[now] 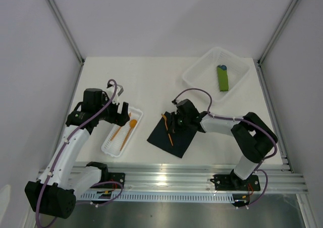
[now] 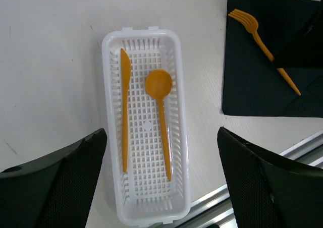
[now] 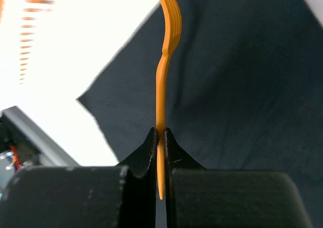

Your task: Place the utensils on the paper napkin and roll it up

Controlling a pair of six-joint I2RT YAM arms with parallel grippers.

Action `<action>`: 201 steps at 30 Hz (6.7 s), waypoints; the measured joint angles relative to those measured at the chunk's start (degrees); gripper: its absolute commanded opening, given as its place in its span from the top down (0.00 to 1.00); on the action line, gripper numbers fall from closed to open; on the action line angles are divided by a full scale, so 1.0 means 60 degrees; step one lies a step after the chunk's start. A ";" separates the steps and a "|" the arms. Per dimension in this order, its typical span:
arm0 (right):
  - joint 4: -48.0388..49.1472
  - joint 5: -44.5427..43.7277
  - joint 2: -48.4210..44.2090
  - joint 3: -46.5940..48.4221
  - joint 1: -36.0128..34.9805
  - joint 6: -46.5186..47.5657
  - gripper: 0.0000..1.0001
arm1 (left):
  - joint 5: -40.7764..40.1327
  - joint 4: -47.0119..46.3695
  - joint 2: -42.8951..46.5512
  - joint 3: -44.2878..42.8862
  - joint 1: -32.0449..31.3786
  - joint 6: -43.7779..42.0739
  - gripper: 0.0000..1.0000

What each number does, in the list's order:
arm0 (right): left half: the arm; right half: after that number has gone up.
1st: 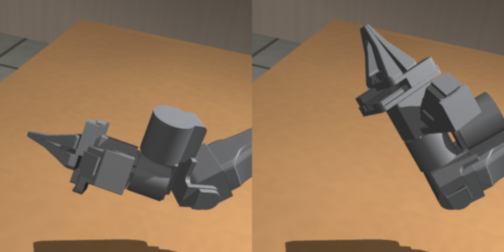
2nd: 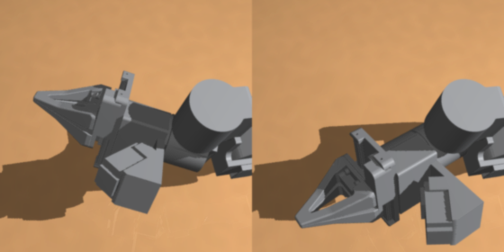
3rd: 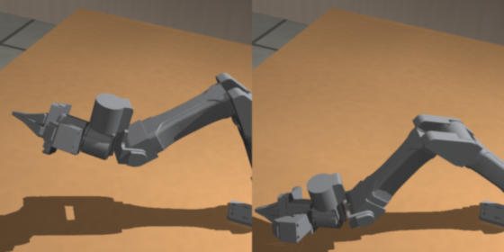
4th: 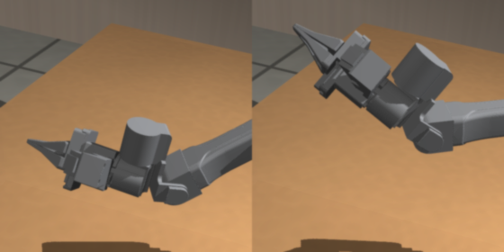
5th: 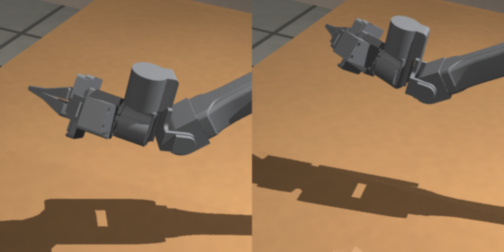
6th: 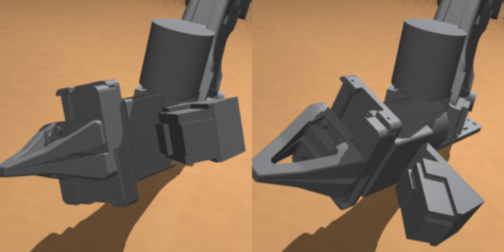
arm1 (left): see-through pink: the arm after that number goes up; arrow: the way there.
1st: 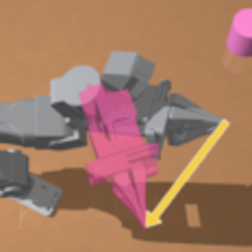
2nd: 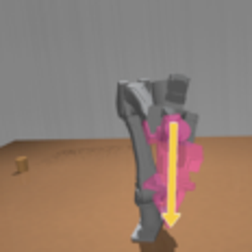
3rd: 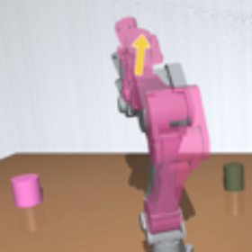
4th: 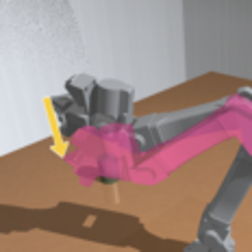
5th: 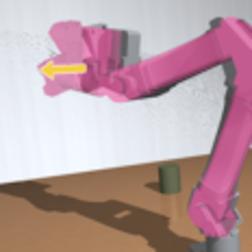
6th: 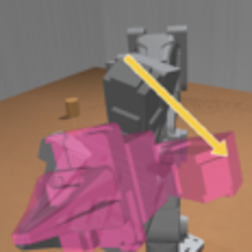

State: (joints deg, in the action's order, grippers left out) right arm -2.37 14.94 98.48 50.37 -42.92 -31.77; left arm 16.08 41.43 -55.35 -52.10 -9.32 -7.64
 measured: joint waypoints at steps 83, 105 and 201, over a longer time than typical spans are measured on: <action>0.4044 -0.7395 -0.4481 0.0812 -0.4787 0.4411 0.57 | 0.3406 -0.2419 -0.0211 -0.2998 -0.2659 0.3381 0.99; 0.3115 -0.7603 -0.3636 0.2065 -0.4703 0.3796 1.00 | 0.3005 -0.2463 -0.0229 -0.2787 -0.2681 0.3453 0.67; -0.4069 -0.4350 0.0535 0.2667 -0.1672 -0.0696 1.00 | -0.1861 -0.2211 0.0339 0.0918 0.0291 -0.0994 0.01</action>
State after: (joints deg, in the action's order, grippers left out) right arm -26.79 -11.16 101.69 66.37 -52.95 -35.94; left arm 4.91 28.16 -53.32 -46.59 -7.57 -13.61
